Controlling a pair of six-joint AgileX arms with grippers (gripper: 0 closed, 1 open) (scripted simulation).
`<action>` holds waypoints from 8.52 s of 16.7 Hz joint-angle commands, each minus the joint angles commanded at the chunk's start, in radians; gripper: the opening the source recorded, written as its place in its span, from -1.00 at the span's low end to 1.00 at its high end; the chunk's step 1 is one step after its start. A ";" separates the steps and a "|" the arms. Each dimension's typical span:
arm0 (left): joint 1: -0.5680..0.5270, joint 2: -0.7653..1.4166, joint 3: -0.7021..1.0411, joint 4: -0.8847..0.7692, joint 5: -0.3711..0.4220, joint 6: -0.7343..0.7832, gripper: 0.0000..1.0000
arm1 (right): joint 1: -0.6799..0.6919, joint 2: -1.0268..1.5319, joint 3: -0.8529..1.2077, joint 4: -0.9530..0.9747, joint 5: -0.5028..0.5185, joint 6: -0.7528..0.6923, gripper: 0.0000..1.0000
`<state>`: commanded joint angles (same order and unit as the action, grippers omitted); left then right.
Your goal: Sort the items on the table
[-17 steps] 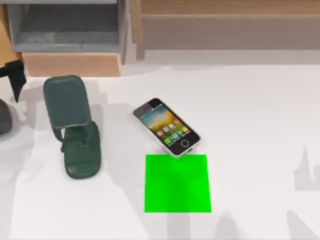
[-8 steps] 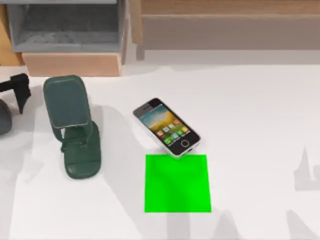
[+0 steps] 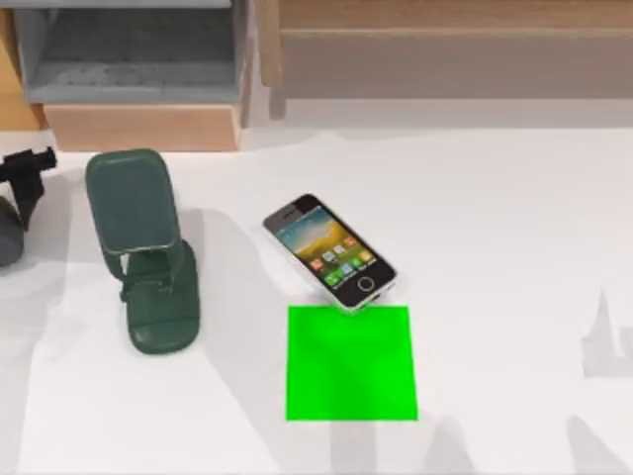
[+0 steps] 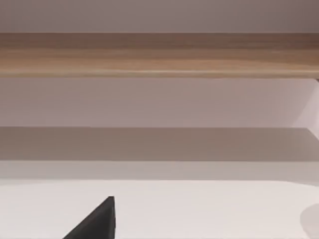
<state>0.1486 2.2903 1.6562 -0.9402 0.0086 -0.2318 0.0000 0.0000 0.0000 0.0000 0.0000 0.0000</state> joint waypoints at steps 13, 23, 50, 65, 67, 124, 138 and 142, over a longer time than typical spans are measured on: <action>-0.001 -0.024 0.006 -0.009 -0.009 0.006 -1.00 | 0.000 0.000 0.000 0.000 0.000 0.000 1.00; -0.003 -0.089 0.261 -0.342 -0.010 0.002 -1.00 | 0.000 0.000 0.000 0.000 0.000 0.000 1.00; -0.629 -0.201 0.305 -0.202 0.013 1.505 -1.00 | 0.000 0.000 0.000 0.000 0.000 0.000 1.00; -0.987 -0.150 -0.075 -0.083 0.012 2.573 -1.00 | 0.000 0.000 0.000 0.000 0.000 0.000 1.00; -0.987 -0.150 -0.075 -0.083 0.012 2.573 -1.00 | 0.000 0.000 0.000 0.000 0.000 0.000 1.00; -0.766 0.079 0.564 -0.473 -0.010 4.155 1.00 | 0.000 0.000 0.000 0.000 0.000 0.000 1.00; -0.781 0.266 0.692 -0.536 0.017 5.111 1.00 | 0.000 0.000 0.000 0.000 0.000 0.000 1.00; -0.786 0.255 0.739 -0.505 -0.013 5.217 1.00 | 0.000 0.000 0.000 0.000 0.000 0.000 1.00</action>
<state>-0.6371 2.5448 2.3948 -1.4455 -0.0044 4.9852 0.0000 0.0000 0.0000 0.0000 0.0000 0.0000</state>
